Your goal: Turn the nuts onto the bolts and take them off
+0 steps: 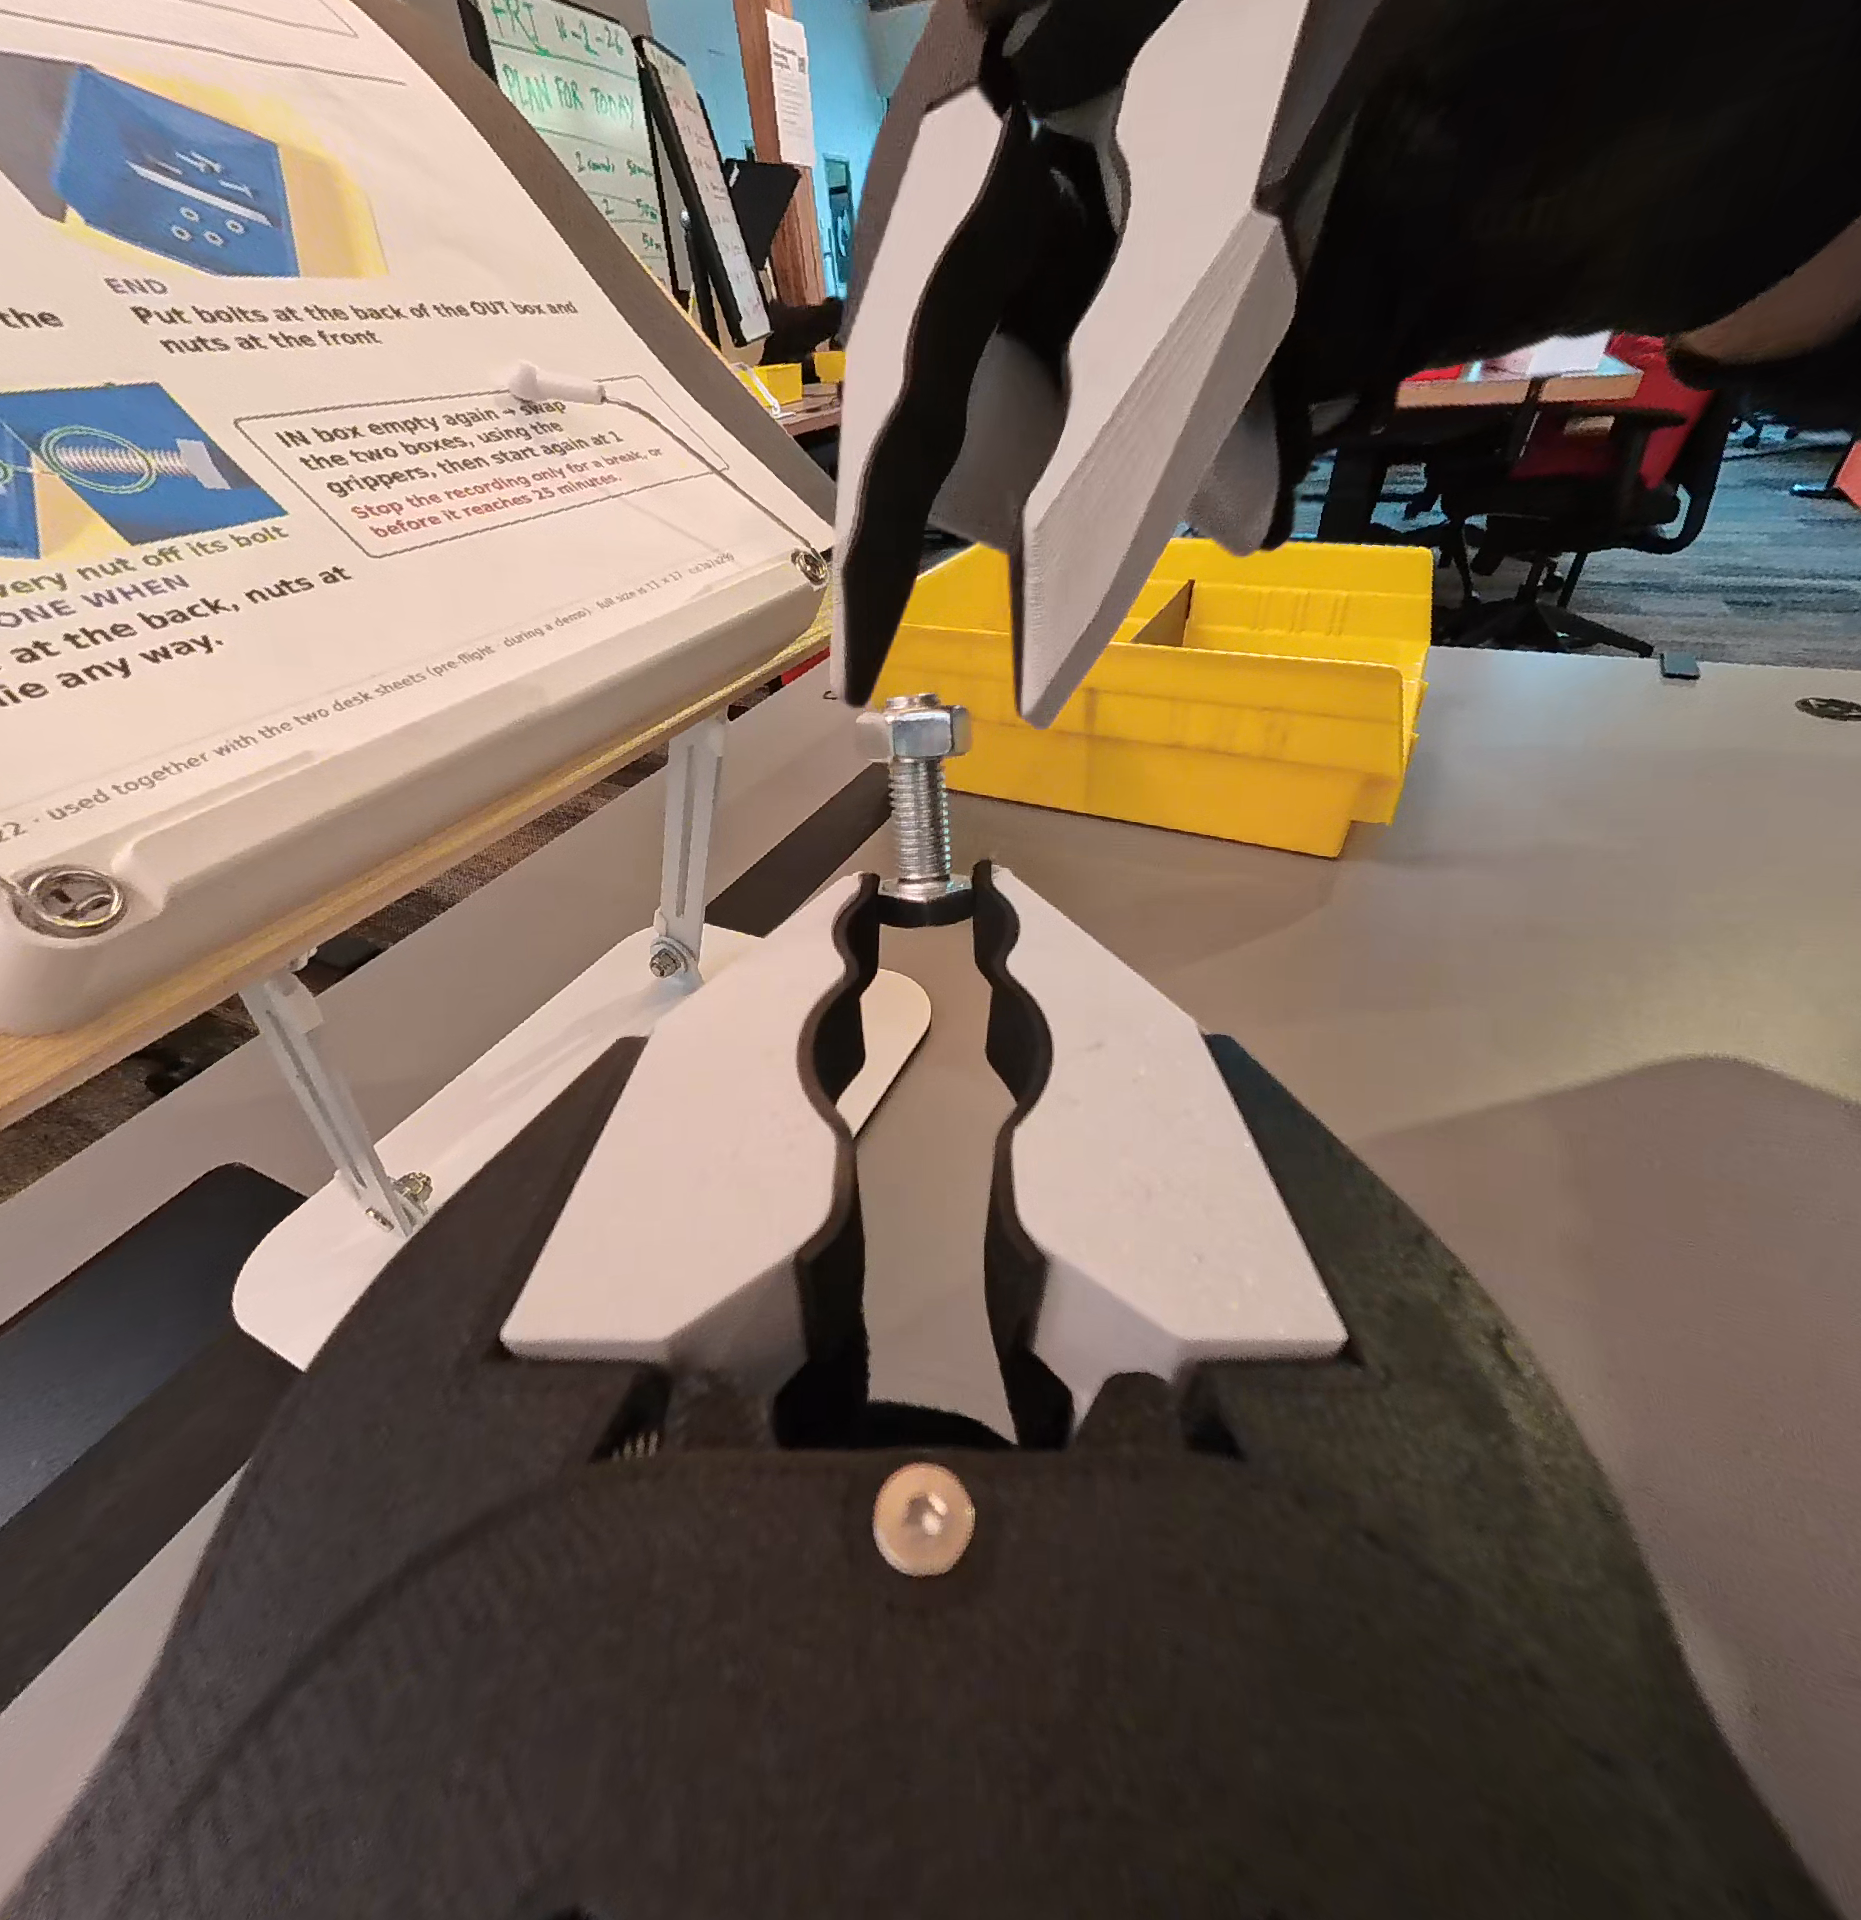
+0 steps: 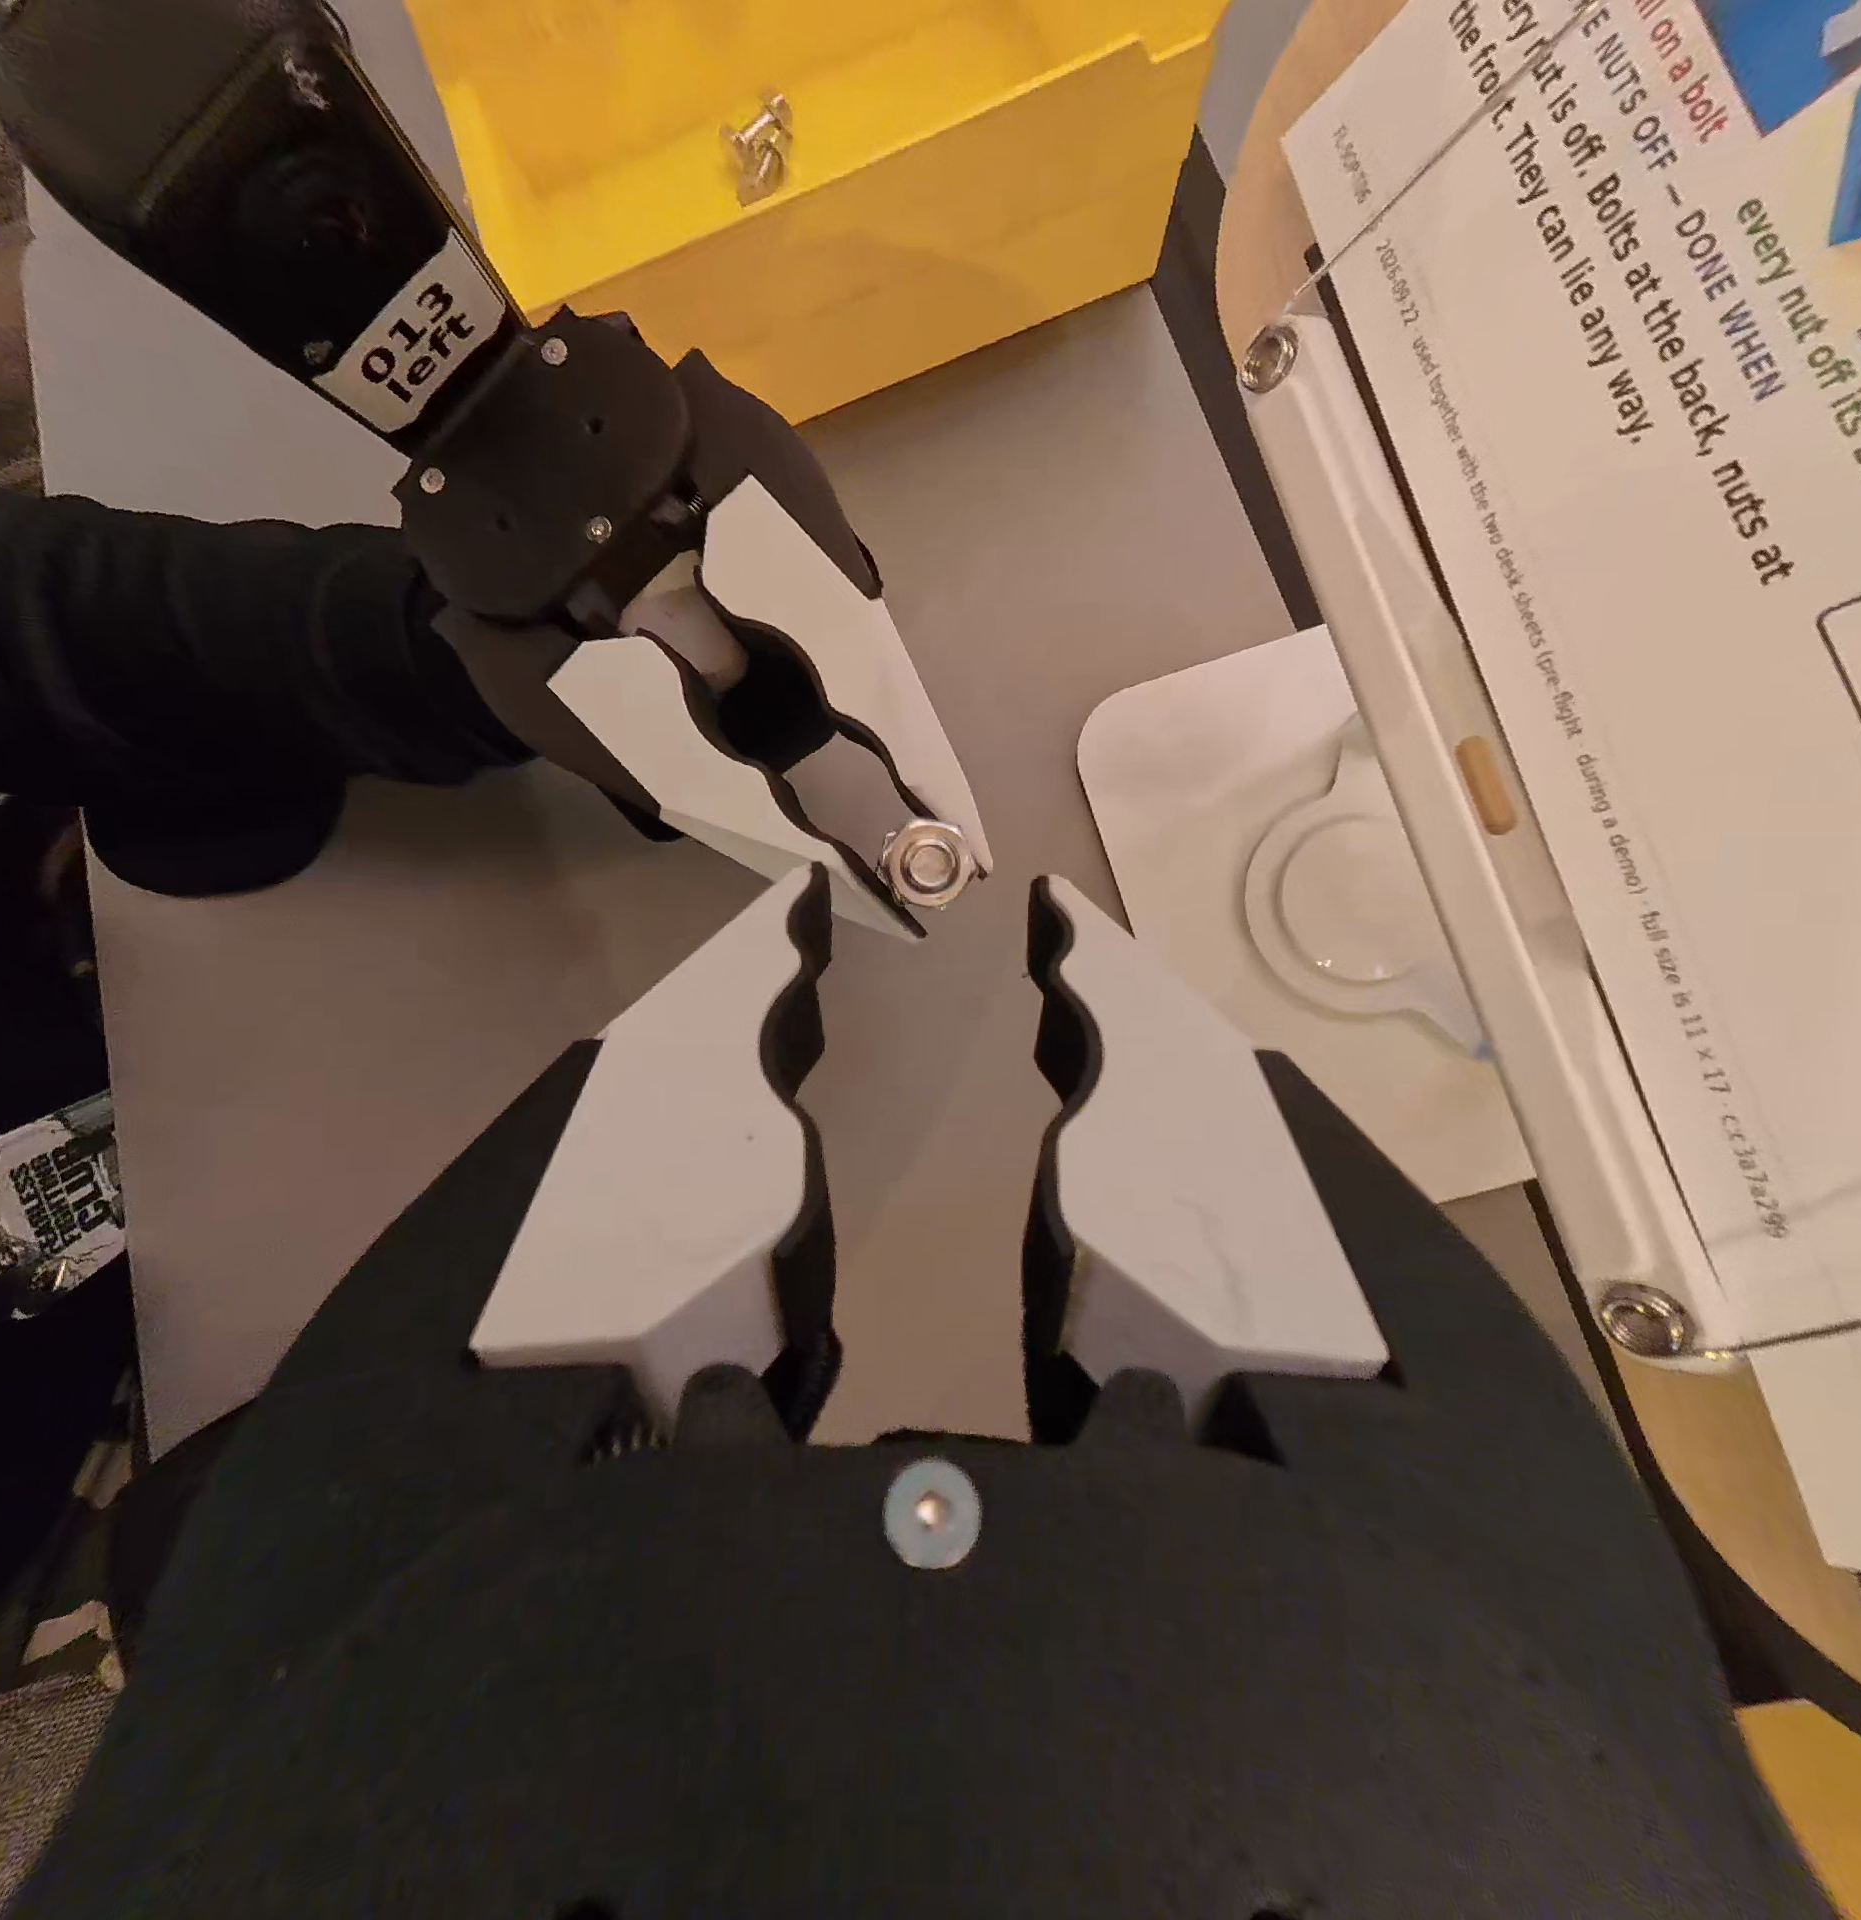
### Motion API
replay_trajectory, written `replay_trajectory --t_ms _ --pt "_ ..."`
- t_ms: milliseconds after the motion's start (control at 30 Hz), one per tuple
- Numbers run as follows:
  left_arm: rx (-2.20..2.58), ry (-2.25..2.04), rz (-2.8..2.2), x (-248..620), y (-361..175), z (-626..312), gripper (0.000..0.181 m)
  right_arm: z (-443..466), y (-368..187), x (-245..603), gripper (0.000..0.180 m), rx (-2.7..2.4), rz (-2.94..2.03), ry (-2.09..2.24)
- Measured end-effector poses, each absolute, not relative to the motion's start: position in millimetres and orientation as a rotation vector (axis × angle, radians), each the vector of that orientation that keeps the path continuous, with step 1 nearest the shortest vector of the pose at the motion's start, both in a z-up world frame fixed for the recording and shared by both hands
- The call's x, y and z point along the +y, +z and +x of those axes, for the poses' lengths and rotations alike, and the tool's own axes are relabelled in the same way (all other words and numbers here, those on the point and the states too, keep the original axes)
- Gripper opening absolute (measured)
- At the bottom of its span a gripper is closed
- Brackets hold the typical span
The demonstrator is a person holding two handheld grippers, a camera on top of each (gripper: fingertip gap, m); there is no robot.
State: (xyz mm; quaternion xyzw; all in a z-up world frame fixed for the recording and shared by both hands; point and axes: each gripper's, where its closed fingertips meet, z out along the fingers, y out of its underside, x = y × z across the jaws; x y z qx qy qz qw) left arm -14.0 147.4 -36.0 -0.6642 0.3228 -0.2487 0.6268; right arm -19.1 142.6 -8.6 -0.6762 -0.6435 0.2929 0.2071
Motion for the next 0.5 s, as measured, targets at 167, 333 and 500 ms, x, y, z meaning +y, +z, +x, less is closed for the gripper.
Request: replay_trajectory --t_ms 167,333,500 --pt "0.748 -0.569 -1.522 146.7 -36.4 -12.4 0.016 -24.7 -13.9 140.0 0.025 -1.825 -1.871 0.813" --pt "0.755 -0.564 -1.521 146.4 -36.6 -11.4 0.016 -27.1 -14.0 139.3 0.018 -1.858 -1.843 0.801" --pt "0.759 -0.571 -1.518 145.6 -36.7 -9.6 0.016 -25.2 -14.1 137.9 0.017 -1.941 -1.775 0.728"
